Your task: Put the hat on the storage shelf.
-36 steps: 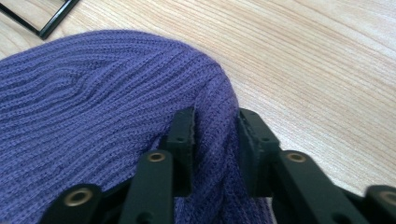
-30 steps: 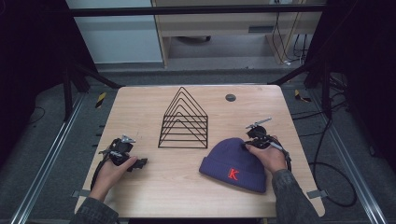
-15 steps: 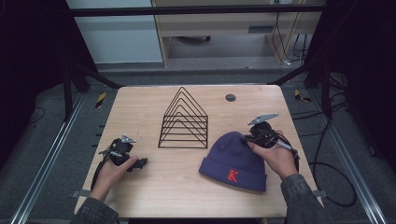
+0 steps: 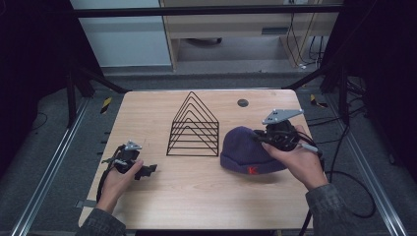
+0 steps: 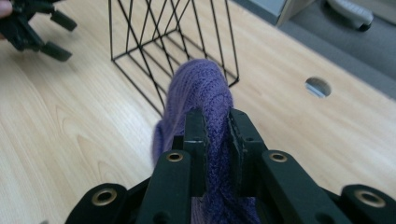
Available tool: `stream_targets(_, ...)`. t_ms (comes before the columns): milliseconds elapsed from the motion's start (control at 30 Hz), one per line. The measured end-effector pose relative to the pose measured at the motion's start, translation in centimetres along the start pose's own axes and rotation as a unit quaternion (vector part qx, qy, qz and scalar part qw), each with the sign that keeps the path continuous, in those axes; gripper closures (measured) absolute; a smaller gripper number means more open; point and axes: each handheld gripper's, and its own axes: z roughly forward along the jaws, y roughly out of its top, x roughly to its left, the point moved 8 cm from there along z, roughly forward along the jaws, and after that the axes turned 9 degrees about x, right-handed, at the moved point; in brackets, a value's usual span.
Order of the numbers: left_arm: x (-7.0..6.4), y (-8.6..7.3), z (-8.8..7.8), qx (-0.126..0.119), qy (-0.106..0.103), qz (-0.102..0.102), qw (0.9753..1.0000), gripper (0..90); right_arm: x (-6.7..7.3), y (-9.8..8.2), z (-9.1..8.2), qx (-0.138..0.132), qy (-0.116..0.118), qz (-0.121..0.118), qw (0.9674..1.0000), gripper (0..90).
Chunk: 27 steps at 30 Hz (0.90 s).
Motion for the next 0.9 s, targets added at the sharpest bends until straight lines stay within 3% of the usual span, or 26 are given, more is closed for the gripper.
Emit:
stream_targets(267,-0.5,0.6,-1.0,-0.029,-0.011,-0.006,0.9995,5.4,-1.2,2.3,-1.9,-0.020,-0.009,0.001,0.9998,79.4)
stream_targets(367,-1.3,1.5,-2.4,-0.060,-0.011,0.003,0.9981,5.0,-1.5,3.1,-2.6,-0.028,-0.012,-0.001,0.9995,79.5)
stream_targets(467,-2.0,2.8,-4.1,-0.085,-0.007,0.019,0.9961,5.3,-1.9,3.9,-3.2,-0.039,-0.016,0.002,0.9991,79.5)
stream_targets(600,-2.7,4.8,-6.4,-0.120,-0.022,0.018,0.9924,6.3,-2.3,5.1,-3.7,-0.045,-0.023,-0.002,0.9987,79.5)
stream_targets(733,-2.6,6.8,-8.6,-0.127,-0.006,0.039,0.9911,6.3,-2.7,6.5,-4.1,-0.050,-0.034,-0.009,0.9982,79.5)
stream_targets(900,-3.7,9.5,-11.1,-0.142,-0.023,0.054,0.9881,7.4,-3.6,8.2,-4.3,-0.058,-0.043,-0.009,0.9973,79.5)
